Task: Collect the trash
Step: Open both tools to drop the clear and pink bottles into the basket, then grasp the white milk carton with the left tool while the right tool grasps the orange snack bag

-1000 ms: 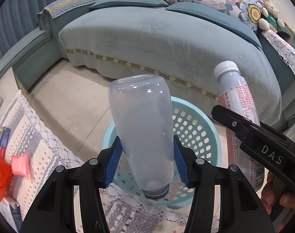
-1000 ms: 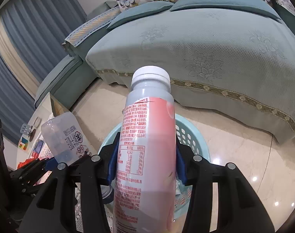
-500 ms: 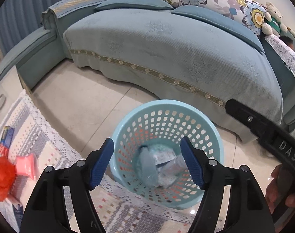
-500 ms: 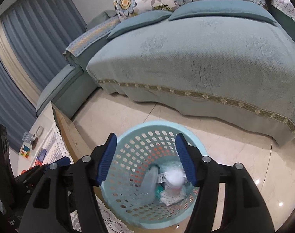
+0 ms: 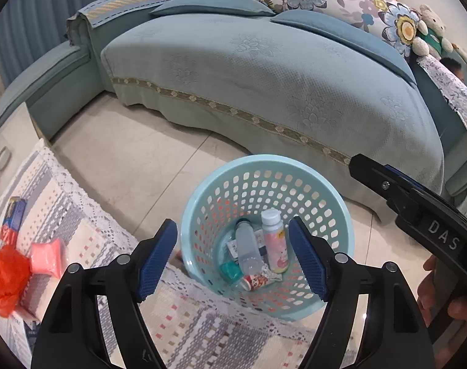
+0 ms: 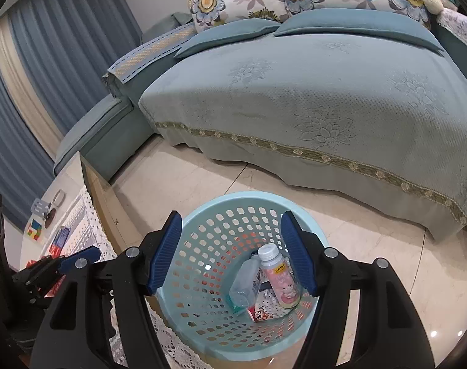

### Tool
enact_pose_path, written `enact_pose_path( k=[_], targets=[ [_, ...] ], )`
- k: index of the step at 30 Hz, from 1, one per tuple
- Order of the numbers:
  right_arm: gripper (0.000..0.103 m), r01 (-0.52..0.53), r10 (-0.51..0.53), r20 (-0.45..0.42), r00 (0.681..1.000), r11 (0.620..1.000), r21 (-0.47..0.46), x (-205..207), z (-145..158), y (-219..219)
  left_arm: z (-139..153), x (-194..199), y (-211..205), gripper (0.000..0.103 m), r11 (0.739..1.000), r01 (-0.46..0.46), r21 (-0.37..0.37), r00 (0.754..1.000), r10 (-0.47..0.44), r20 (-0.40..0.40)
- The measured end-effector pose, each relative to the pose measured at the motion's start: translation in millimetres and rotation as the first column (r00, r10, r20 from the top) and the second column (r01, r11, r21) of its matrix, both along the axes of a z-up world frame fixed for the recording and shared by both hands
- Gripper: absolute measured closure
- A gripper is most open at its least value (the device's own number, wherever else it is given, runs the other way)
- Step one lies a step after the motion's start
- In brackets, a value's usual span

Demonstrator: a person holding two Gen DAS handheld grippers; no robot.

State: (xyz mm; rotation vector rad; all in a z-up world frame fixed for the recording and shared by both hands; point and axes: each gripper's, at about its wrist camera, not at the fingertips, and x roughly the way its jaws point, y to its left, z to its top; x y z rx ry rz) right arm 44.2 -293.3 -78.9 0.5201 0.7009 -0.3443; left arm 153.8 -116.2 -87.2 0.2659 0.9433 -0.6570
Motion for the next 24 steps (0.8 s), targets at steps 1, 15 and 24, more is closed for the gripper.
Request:
enact_pose_path(
  k=[1,15,24],
  targets=[
    [0.040,-0.003,0.003,-0.005,1.000,1.000,-0.005,0.8,0.5,1.5,0.2,-0.2,1.2,0.030,1.000,-0.002,0.000,1.000,0.002,0.001],
    [0.037,-0.023,0.023,0.001,1.000,0.999,-0.049,-1.5,13.2,13.0,14.7,-0.4,7.6,0.029,1.000,0.002,-0.007,1.000,-0.002,0.016],
    [0.036,-0.039,0.039,0.001,0.999,0.997,-0.071,-2.7,20.2,20.4,25.1,-0.3,17.6,0.028,1.000,0.005,-0.012,1.000,-0.005,0.027]
  ],
)
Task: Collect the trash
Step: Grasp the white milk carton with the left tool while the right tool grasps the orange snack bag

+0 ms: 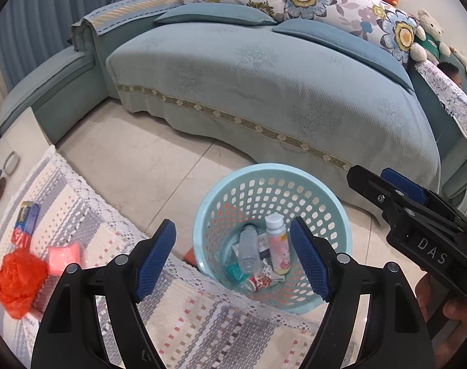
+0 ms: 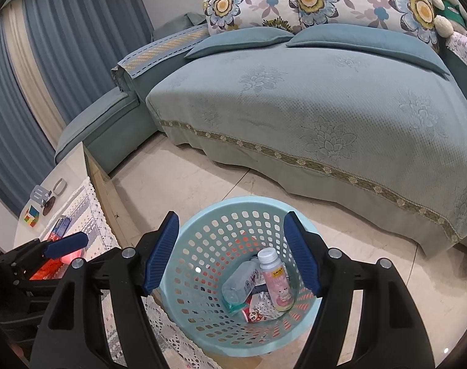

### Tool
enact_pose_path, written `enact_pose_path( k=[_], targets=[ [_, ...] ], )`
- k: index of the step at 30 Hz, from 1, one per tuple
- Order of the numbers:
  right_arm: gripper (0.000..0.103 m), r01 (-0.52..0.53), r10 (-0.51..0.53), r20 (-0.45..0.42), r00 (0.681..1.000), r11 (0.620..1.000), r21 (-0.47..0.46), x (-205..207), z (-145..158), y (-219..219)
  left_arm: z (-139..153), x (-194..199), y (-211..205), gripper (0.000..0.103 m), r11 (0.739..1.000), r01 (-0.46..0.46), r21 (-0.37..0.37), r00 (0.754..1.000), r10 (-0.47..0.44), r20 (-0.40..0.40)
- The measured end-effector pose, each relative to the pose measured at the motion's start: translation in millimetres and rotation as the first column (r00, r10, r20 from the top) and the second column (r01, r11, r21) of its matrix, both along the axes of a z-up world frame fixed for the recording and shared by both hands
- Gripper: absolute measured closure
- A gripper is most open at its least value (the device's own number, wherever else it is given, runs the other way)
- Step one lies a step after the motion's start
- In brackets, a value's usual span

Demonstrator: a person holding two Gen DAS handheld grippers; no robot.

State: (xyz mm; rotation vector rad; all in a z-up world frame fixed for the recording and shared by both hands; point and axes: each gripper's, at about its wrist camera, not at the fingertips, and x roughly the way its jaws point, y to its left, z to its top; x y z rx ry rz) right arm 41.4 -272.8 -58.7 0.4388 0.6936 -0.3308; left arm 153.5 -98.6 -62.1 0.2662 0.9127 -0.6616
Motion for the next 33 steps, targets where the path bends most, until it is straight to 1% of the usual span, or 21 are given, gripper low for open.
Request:
enact_pose_path(
  k=[4,6,9,10,12,15,17,18,19,20,21,23,25,26,27,28,29,30,31,32,33],
  targets=[
    [0.035,-0.083,0.083,0.033,0.996,0.996,-0.015,-1.8,11.9,9.7,18.9,-1.0,18.0,0.028,1.000,0.015,-0.027,1.000,-0.015,0.015],
    [0.028,-0.169,0.170,0.045,0.984,0.985,-0.021,-1.5,18.1,19.4,31.1,-2.4,35.1,0.026,0.999,0.006,-0.036,0.999,-0.005,0.040],
    [0.023,-0.380,0.383,0.039,0.923,0.922,-0.066,-5.5,26.9,50.6,41.1,-5.4,68.0,0.024,1.000,-0.001,0.004,0.997,0.000,0.080],
    [0.022,-0.467,0.473,0.036,0.880,0.877,-0.108,-8.6,30.1,66.9,41.6,-7.4,80.7,0.023,0.999,-0.001,0.036,0.995,-0.002,0.097],
    [0.019,-0.614,0.630,0.038,0.776,0.767,-0.187,-15.4,34.4,99.6,38.8,-12.3,106.4,0.022,0.993,-0.004,0.116,0.991,-0.012,0.133],
    [0.019,-0.762,0.782,0.019,0.623,0.613,-0.210,-18.4,32.9,141.4,23.1,-21.0,148.6,0.022,0.966,-0.006,0.258,0.987,-0.036,0.156],
    [0.019,-0.861,0.875,-0.038,0.482,0.466,-0.202,-19.9,24.5,177.0,6.2,-21.1,174.4,0.022,0.940,-0.021,0.339,0.992,-0.023,0.123],
    [0.019,-0.906,0.910,-0.101,0.402,0.379,-0.190,-21.3,15.8,198.2,-7.1,-19.2,191.7,0.022,0.922,-0.037,0.385,0.996,0.001,0.094],
    [0.019,-0.934,0.927,-0.158,0.341,0.314,-0.172,-23.6,7.0,215.8,-14.8,-16.9,201.1,0.022,0.912,-0.048,0.407,0.997,0.016,0.080],
    [0.019,-0.950,0.933,-0.198,0.299,0.271,-0.159,-27.0,-1.1,226.1,-27.0,-13.0,215.9,0.022,0.896,-0.069,0.439,0.997,0.046,0.063],
    [0.019,-0.970,0.938,-0.257,0.234,0.206,-0.132,-29.9,-13.1,242.5,-33.3,-9.9,225.3,0.022,0.888,-0.084,0.453,0.996,0.067,0.053],
    [0.019,-0.991,0.943,-0.305,0.131,0.116,-0.068,-35.0,-30.3,261.3,-48.4,-0.9,245.9,0.022,0.880,-0.118,0.460,0.992,0.122,0.020],
    [0.019,-0.999,0.938,-0.344,0.045,0.049,0.004,-38.5,-49.5,273.4,-66.9,9.0,267.8,0.024,0.875,-0.156,0.459,0.981,0.193,-0.035],
    [0.019,-0.999,0.930,-0.368,0.027,0.038,0.023,-43.9,-59.7,277.4,-76.7,12.8,275.9,0.025,0.867,-0.170,0.469,0.973,0.222,-0.057],
    [0.019,-0.998,0.915,-0.402,0.013,0.034,0.046,-41.9,-68.9,283.9,-80.7,14.2,280.4,0.022,0.871,-0.181,0.456,0.970,0.234,-0.062],
    [0.018,-0.998,0.905,-0.425,0.005,0.032,0.057,-42.8,-75.5,286.8,-79.9,12.0,288.1,0.025,0.888,-0.203,0.413,0.968,0.245,-0.051],
    [0.016,-0.999,0.901,-0.434,0.007,0.022,0.029,-45.9,-78.3,289.6,-80.5,12.3,292.0,0.027,0.896,-0.212,0.389,0.964,0.257,-0.066],
    [0.015,-1.000,0.901,-0.434,0.006,0.011,0.010,-49.2,-78.3,291.9,-82.2,12.1,296.4,0.035,0.909,-0.229,0.349,0.957,0.276,-0.091],
    [0.011,-1.000,0.894,-0.449,0.013,0.009,-0.011,-51.0,-81.2,296.8,-82.8,11.1,299.6,0.047,0.920,-0.247,0.305,0.950,0.292,-0.114],
    [0.006,-0.999,0.894,-0.448,0.022,0.008,-0.032,-54.9,-82.8,300.2,-83.5,9.4,302.8,0.050,0.925,-0.274,0.263,0.939,0.317,-0.137],
    [0.006,-0.999,0.899,-0.437,0.029,0.008,-0.050,-59.3,-85.4,304.2,-84.1,7.3,303.4,0.051,0.920,-0.299,0.254,0.932,0.338,-0.128]
  ],
)
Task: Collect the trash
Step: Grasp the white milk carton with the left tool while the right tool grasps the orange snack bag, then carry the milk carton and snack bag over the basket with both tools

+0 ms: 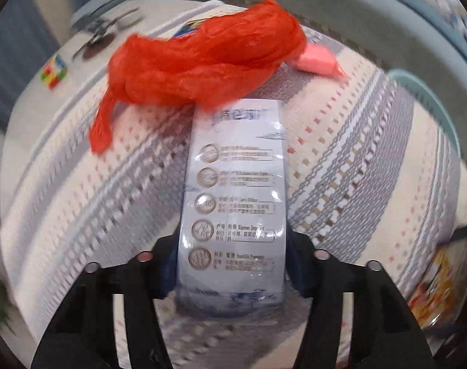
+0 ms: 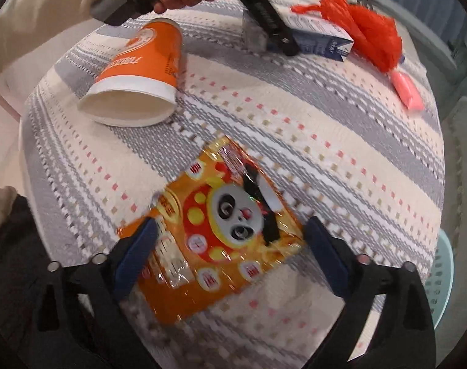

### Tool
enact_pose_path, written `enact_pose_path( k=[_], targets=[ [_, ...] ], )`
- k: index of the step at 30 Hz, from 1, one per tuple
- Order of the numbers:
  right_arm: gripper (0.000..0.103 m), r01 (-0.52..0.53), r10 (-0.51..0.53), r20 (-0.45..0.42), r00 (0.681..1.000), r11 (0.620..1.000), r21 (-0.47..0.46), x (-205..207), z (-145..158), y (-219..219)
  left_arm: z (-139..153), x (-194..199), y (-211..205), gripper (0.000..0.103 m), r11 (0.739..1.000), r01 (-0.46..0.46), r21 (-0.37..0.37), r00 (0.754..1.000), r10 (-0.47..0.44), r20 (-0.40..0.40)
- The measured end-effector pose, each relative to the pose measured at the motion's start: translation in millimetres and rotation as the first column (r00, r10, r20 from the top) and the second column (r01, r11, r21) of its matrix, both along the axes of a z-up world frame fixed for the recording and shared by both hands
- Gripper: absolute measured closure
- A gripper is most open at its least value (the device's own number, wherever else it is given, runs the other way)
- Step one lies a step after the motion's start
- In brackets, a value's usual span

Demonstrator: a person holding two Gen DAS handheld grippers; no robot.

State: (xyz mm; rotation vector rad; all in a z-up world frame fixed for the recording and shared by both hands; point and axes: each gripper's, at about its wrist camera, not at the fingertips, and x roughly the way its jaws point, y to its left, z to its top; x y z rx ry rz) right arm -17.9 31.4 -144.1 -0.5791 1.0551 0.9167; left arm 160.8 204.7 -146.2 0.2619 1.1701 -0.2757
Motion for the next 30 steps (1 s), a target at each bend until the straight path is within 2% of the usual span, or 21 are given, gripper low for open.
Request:
enact_pose_path(
  k=[5,7,8,12,14,17,20,23,26,28,30],
  targets=[
    [0.011,0.022,-0.028,0.071,0.997,0.997,0.078,-13.2,-3.7,6.6,-1.5,-8.5,-12.7,0.052,0.998,-0.036,0.056,0.998,0.033,0.061],
    [0.024,0.031,-0.040,0.085,0.996,0.994,0.107,-15.3,-1.2,2.7,0.1,-11.8,-16.5,0.053,0.996,-0.053,0.069,0.996,0.047,0.074],
    [0.037,0.037,-0.049,0.091,0.995,0.991,0.127,-16.9,0.8,-0.4,0.8,-16.0,-19.5,0.053,0.996,-0.060,0.071,0.995,0.055,0.078],
    [0.054,0.040,-0.056,0.086,0.995,0.984,0.176,-24.0,8.0,-12.6,9.6,-19.7,-14.8,0.053,0.994,-0.095,0.058,0.991,0.089,0.102],
    [0.079,0.042,-0.057,0.060,0.997,0.973,0.229,-18.7,13.2,-16.0,18.2,-30.7,-16.6,0.053,0.994,-0.107,0.035,0.988,0.103,0.114],
    [0.081,0.058,-0.070,0.032,0.997,0.958,0.280,-13.6,15.7,-21.7,32.7,-39.9,-18.2,0.052,0.995,-0.099,-0.007,0.985,0.099,0.140],
    [0.084,0.089,-0.111,0.048,0.993,0.941,0.326,-6.4,23.9,-30.6,46.6,-47.5,-20.4,0.052,0.995,-0.083,-0.047,0.983,0.090,0.162],
    [0.084,0.157,-0.211,0.087,0.974,0.895,0.417,8.1,42.4,-46.1,60.1,-51.8,-26.3,0.052,0.993,-0.069,-0.099,0.980,0.086,0.182],
    [0.084,0.230,-0.329,0.112,0.938,0.830,0.508,16.0,60.9,-68.5,68.4,-51.1,-35.6,0.052,0.993,-0.051,-0.109,0.976,0.073,0.204],
    [0.084,0.276,-0.407,0.141,0.903,0.798,0.535,24.3,69.5,-78.9,74.0,-49.7,-44.9,0.052,0.991,-0.037,-0.131,0.975,0.064,0.211],
    [0.084,0.332,-0.495,0.156,0.855,0.753,0.568,26.4,77.9,-92.4,78.7,-41.3,-53.3,0.052,0.986,-0.025,-0.164,0.974,0.061,0.218]
  ],
)
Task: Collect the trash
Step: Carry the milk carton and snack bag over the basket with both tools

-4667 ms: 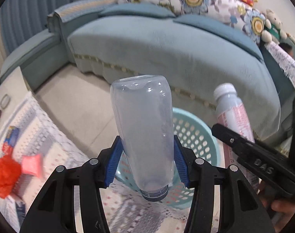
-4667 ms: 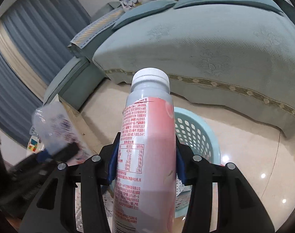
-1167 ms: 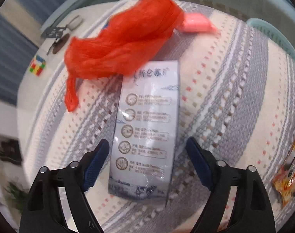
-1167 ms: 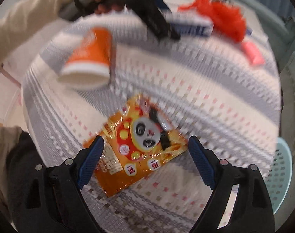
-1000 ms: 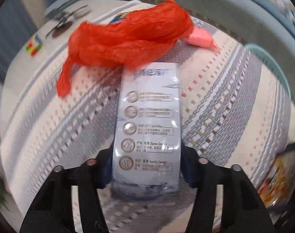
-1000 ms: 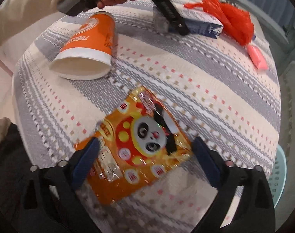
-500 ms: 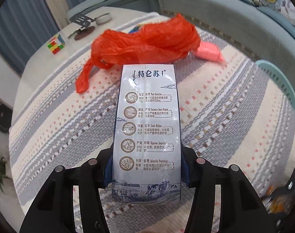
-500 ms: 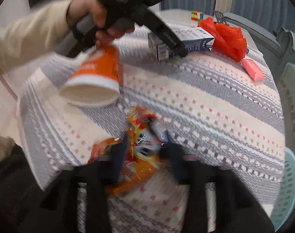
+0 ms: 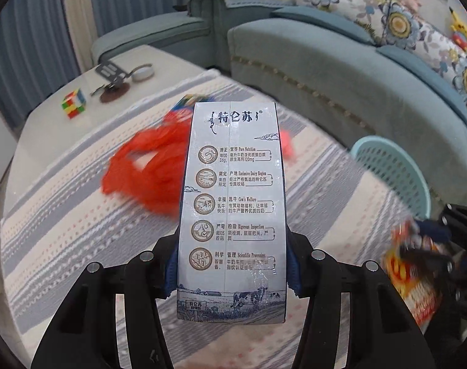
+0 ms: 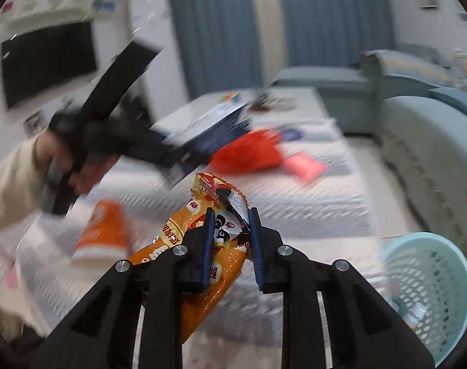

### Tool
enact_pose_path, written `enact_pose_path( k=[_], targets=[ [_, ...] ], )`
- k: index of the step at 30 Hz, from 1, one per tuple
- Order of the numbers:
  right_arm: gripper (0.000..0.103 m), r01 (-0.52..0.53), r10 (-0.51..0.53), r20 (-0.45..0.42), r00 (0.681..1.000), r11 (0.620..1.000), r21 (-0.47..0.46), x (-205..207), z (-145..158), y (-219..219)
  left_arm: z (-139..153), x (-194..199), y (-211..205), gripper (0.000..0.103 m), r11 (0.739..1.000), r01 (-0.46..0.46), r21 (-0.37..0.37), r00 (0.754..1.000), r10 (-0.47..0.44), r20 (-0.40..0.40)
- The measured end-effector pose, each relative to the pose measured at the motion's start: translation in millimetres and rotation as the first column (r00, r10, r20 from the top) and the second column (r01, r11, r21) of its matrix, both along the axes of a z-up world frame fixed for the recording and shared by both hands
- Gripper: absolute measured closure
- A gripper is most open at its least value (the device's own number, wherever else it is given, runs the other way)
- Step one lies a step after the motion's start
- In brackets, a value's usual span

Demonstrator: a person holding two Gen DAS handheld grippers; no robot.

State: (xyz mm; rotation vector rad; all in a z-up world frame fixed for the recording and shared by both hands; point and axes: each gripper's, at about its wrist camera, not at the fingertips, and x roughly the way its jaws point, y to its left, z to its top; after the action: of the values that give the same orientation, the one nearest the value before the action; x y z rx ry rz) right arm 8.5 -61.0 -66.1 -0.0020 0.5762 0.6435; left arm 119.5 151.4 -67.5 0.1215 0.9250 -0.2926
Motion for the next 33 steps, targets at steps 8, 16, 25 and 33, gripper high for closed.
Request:
enact_pose_path(
  k=[8,16,25,33],
  targets=[
    [0.084,0.352,-0.352,-0.012,0.936,0.933,0.078,15.8,10.3,-63.8,7.6,16.6,-68.2,0.052,0.994,0.093,-0.051,0.995,-0.092,0.028],
    [0.084,0.727,-0.722,-0.097,0.685,0.686,0.031,16.7,-2.7,-140.5,7.4,26.5,-164.3,0.052,0.974,0.211,-0.079,0.977,-0.208,0.042],
    [0.084,0.904,-0.893,-0.174,0.416,0.426,-0.023,-5.1,-31.3,-204.5,-22.7,27.2,-278.5,0.052,0.943,0.332,0.002,0.943,-0.332,0.022],
    [0.084,0.921,-0.914,-0.168,0.368,0.384,-0.071,-4.0,-40.1,-213.6,-54.9,25.7,-311.1,0.052,0.931,0.365,0.018,0.931,-0.365,-0.033]
  ],
)
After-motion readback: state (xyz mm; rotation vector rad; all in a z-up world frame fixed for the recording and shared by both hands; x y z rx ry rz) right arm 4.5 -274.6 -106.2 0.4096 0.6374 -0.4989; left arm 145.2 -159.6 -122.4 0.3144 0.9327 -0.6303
